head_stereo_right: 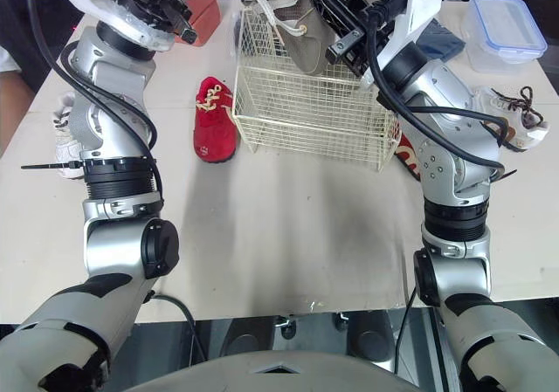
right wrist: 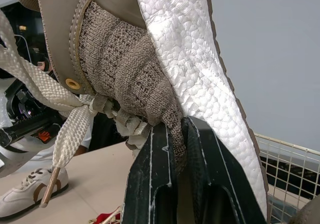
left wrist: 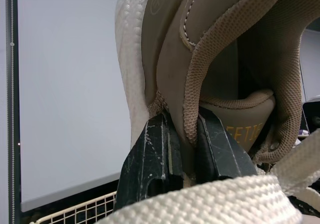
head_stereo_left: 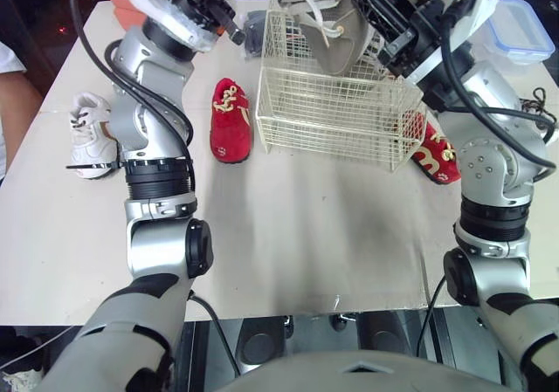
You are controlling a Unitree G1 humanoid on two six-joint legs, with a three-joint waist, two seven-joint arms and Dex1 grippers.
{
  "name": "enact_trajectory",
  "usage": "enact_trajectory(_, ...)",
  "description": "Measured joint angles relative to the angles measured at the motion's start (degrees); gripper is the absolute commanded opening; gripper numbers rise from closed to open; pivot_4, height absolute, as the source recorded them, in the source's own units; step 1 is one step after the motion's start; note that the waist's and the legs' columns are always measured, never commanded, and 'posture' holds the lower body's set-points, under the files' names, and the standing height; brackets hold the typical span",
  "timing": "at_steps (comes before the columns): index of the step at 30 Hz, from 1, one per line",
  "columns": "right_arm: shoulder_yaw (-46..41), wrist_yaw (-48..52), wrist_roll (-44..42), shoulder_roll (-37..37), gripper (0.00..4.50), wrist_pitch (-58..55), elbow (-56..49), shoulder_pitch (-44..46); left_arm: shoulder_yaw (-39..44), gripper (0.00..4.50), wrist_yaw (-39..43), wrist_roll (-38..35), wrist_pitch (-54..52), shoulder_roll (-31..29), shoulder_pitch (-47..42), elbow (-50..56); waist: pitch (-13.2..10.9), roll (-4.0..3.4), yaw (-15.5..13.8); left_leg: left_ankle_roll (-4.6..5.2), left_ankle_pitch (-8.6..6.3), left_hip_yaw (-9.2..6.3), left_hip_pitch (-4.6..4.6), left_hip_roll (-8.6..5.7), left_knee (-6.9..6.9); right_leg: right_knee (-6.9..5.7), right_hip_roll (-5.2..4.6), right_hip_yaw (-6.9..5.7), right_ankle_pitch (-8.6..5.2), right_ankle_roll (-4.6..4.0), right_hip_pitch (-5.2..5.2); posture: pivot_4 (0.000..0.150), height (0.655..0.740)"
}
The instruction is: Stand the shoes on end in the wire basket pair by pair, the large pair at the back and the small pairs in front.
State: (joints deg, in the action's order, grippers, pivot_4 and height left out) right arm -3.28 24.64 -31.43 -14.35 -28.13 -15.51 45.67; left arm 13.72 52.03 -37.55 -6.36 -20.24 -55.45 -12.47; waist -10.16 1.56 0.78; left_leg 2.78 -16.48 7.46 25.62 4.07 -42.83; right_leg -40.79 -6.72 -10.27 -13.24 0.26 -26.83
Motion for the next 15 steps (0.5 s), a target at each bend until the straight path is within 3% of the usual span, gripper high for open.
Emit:
enact_trajectory(3,-0.03,0.01,0.06,-0.20,0.00,0.02,0.00,-0.04,0.04,0.11,-1.25,0.12,0.10,0.96,0.00,0.00,0.00,0.00,-0.01,0.00,0.00,0.00,0.00,0.01,0.00,0.00,0.00,0.00,0.00,0.00,0.00,0.150,0.6860)
enact_trajectory(4,-0.02,0.06,0.15,-0.37,0.68,0.04,0.00,-0.04,0.05,0.11,-1.90,0.28,0.41,1.48,-0.01,0.00,0.00,0.00,-0.03,0.00,0.00,0.00,0.00,0.01,0.00,0.00,0.00,0.00,0.00,0.00,0.00,0.150,0.6860)
enact_trajectory(5,0.03,0.41,0.21,-0.57,0.95,0.06,-0.02,-0.04,0.06,0.11,-2.53,0.38,0.60,1.81,-0.02,-0.01,0.00,0.00,-0.06,0.00,0.00,-0.01,0.01,0.01,0.00,0.00,0.00,0.00,0.00,0.00,0.00,0.150,0.6860)
enact_trajectory(9,0.09,2.37,-0.84,-1.03,2.81,0.03,-1.03,-0.03,-0.13,0.11,-4.40,1.50,1.45,2.66,-0.98,-0.65,0.00,0.00,-0.05,0.00,0.00,0.00,0.00,-0.01,0.00,0.00,0.00,0.00,0.00,0.00,0.00,0.150,0.6860)
enact_trajectory(10,0.08,2.51,-1.28,-1.03,3.49,0.03,-1.64,-0.01,-0.18,0.11,-4.87,1.70,1.75,2.85,-1.30,-0.87,0.00,0.00,-0.04,0.00,0.00,0.00,0.00,0.00,0.00,0.00,0.00,0.00,0.00,0.00,0.00,0.150,0.6860)
enact_trajectory(12,0.03,2.53,-1.60,-1.10,4.27,0.03,-2.05,0.00,-0.18,0.11,-5.72,2.19,2.34,3.19,-2.24,-1.89,0.00,0.00,-0.05,0.00,0.00,0.00,0.00,-0.01,0.00,0.00,0.00,-0.01,0.00,0.00,0.00,0.150,0.6860)
enact_trajectory(13,0.03,2.52,-1.61,-1.23,4.50,0.03,-2.07,-0.04,-0.13,0.11,-6.55,2.62,2.98,3.41,-2.86,-2.62,0.00,0.00,-0.06,0.00,0.00,-0.01,0.00,-0.01,0.00,0.00,0.00,-0.01,0.00,0.00,0.00,0.150,0.6860)
enact_trajectory(15,0.01,2.50,-1.58,-2.14,4.50,0.04,-2.42,-0.74,0.42,0.11,-8.25,3.33,4.54,3.64,-4.17,-4.10,0.00,0.00,-0.09,0.00,0.00,0.00,0.01,-0.01,0.00,0.01,-0.01,-0.01,0.00,0.00,0.00,0.150,0.6860)
